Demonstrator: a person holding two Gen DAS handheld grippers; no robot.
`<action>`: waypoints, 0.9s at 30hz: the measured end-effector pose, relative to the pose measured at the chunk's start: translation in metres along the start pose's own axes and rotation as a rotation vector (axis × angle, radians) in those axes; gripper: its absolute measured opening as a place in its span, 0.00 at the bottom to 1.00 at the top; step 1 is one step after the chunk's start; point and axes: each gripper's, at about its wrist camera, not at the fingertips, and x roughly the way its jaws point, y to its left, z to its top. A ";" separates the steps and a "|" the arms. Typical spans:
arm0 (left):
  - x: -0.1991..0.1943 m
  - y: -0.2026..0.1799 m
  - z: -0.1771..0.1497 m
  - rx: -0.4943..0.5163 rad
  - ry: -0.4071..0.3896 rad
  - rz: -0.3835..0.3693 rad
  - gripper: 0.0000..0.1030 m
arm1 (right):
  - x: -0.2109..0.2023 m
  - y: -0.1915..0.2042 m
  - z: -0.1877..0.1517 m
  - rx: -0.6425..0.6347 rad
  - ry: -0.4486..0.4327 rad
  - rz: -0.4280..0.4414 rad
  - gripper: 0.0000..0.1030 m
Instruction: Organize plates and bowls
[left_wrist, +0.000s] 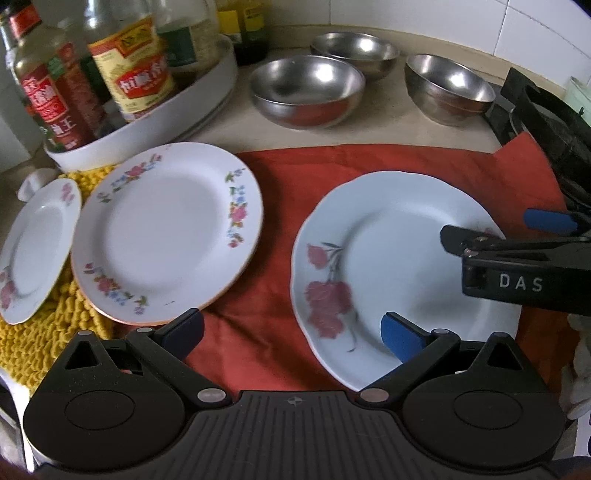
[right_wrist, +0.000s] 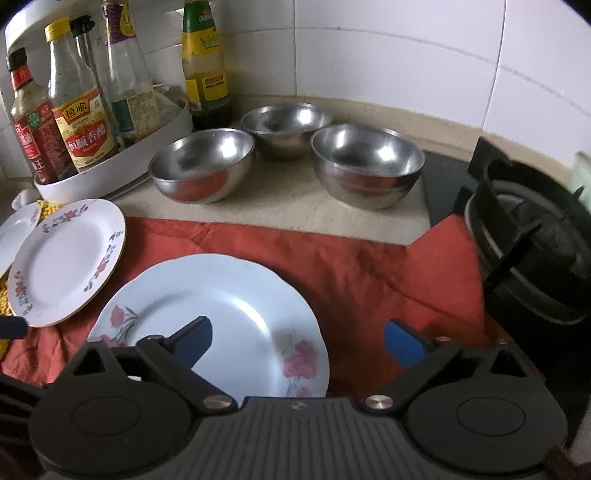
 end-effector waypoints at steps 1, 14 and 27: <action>0.001 -0.002 0.000 -0.001 0.006 -0.005 0.99 | 0.003 -0.003 0.000 0.003 0.013 0.010 0.92; 0.016 -0.032 0.008 0.036 0.046 -0.038 0.99 | 0.012 -0.015 -0.004 -0.037 0.079 0.151 0.77; 0.020 -0.034 0.004 -0.010 0.043 -0.107 1.00 | 0.011 -0.028 -0.002 -0.060 0.082 0.237 0.71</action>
